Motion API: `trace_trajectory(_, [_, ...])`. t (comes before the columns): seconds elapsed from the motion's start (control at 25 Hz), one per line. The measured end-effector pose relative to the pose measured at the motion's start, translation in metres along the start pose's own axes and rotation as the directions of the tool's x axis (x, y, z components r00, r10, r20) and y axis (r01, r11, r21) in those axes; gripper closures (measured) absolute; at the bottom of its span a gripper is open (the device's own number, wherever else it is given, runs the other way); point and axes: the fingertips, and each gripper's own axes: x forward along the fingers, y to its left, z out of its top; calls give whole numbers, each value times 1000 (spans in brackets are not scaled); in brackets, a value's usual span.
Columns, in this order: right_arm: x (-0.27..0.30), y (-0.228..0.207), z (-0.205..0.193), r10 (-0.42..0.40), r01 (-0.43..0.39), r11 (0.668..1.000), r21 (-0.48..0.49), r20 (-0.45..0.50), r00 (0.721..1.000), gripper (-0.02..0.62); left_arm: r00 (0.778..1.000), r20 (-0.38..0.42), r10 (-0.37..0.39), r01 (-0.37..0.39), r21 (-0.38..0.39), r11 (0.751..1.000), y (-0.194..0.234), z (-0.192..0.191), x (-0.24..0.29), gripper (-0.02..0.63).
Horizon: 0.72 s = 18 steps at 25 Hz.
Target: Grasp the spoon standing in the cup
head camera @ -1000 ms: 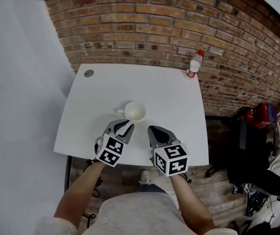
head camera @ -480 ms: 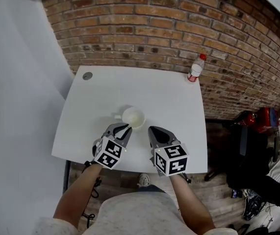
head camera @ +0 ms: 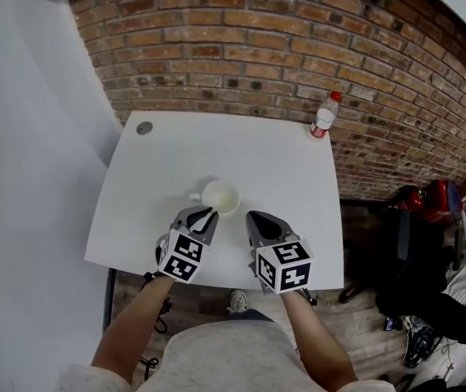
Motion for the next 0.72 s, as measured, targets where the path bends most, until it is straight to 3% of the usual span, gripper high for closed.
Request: trace_trajectory(0.72, [-30, 36, 4, -20, 21, 1000, -16, 62, 998, 589, 982, 165, 93, -84, -64, 994, 5, 44, -60, 563])
